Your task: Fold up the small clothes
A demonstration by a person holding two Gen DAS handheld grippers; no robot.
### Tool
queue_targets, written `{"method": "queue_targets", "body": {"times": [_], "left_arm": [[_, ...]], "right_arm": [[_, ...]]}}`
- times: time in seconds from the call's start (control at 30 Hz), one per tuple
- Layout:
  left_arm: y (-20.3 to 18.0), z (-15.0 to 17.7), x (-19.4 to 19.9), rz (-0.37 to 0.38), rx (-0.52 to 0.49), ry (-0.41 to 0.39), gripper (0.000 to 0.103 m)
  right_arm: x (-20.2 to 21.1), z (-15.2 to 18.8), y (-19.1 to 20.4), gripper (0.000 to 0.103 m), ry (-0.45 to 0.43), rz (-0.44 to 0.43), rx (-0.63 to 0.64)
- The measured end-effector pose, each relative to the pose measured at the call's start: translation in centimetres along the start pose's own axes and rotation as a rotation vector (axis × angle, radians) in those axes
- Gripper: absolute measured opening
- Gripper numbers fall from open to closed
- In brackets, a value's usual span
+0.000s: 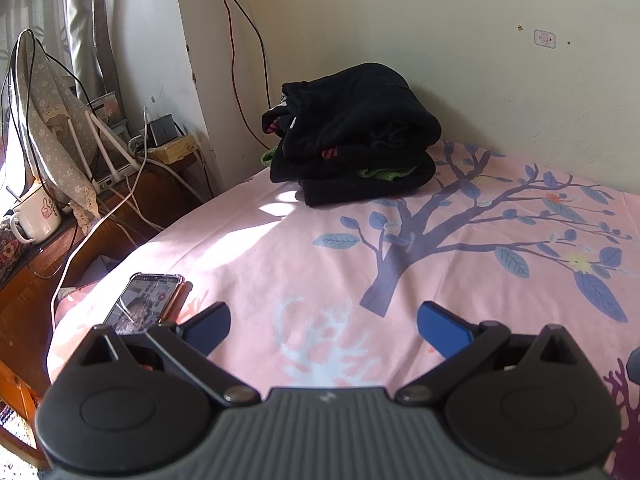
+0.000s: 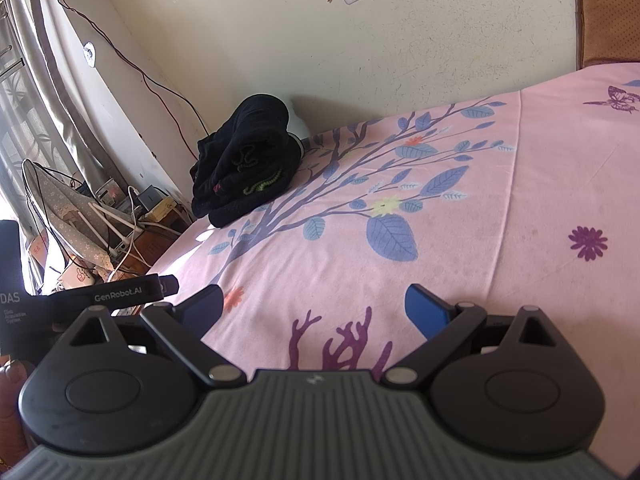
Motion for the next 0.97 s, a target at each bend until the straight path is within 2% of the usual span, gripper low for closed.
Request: {"method": "queue_targets", "body": {"times": [0.4, 0.97], "left_arm": [[-0.22, -0.18, 0.48, -0.013, -0.018, -0.024, 0.103], [-0.48, -0.08, 0.88, 0.077, -0.020, -0.025, 0.103]], "right_arm": [[-0.02, -0.02, 0.00, 0.099, 0.000, 0.000, 0.000], [0.01, -0.03, 0.00, 0.099, 0.000, 0.000, 0.000]]}}
Point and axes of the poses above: each gripper's, at about its wrist camera, not at the fingertips, and x roughly against the way its jaws point, y to its left, z to its underside, the point moved 1 cm from there along -x, roughly the way its jaws point, and after that the axes turned 2 degrees about y, right-handed, at the moved point
